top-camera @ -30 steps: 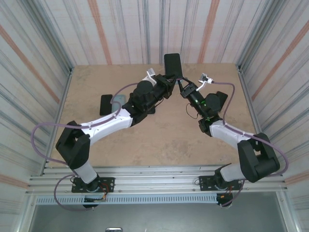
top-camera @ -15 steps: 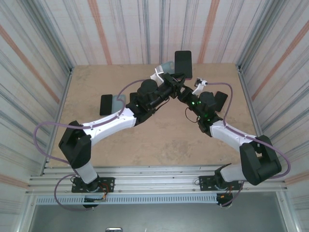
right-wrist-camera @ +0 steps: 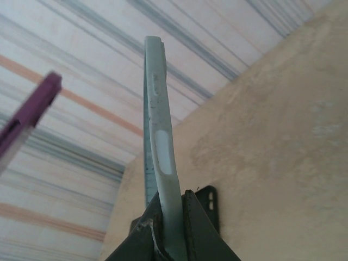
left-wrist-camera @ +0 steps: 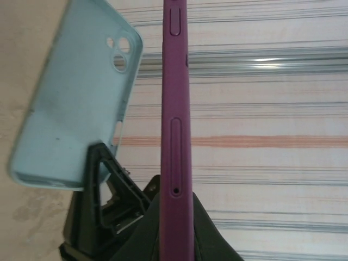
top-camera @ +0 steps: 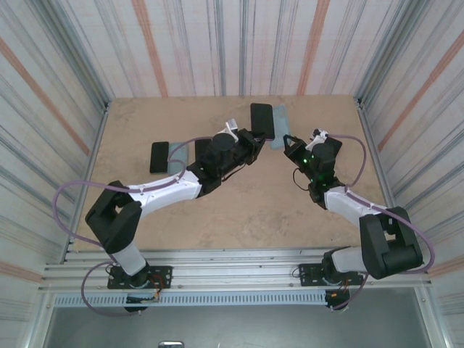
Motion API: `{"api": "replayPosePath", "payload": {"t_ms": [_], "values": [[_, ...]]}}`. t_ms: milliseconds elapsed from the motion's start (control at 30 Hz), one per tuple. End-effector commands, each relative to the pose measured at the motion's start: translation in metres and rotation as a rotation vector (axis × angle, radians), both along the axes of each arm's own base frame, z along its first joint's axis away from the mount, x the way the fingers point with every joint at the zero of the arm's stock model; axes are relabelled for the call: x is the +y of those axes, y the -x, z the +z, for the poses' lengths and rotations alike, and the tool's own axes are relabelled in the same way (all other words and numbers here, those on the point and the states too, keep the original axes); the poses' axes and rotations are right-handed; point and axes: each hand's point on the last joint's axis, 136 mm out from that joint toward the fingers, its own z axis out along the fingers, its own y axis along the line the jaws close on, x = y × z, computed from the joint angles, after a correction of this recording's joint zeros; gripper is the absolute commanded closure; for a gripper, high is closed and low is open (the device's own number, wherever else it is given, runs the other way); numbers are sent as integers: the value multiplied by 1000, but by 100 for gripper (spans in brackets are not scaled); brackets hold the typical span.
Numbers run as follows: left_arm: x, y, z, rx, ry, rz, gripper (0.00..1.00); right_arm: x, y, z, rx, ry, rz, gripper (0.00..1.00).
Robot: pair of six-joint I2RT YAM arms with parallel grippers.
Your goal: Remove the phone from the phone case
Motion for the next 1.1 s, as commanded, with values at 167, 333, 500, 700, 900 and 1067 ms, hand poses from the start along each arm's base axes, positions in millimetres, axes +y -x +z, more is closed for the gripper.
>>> {"api": "replayPosePath", "payload": {"t_ms": [167,333,500,700,900,1067], "values": [[6,-19,-65,58,-68,75,100,-13,-1,-41,135,-79,-66,100],[-1,-28,-105,107,-99,81,100,-15,-2,-59,191,-83,-73,100],[1,-37,-136,142,-133,106,100,-20,-3,-76,235,-83,-88,100],[5,-52,-158,157,-160,122,100,-20,-6,-89,267,-87,-83,100],[2,-64,-179,195,-158,113,100,-17,-7,-97,281,-91,-75,100],[0,-73,-194,215,-185,101,100,-15,-8,-102,285,-97,-64,100]]}}
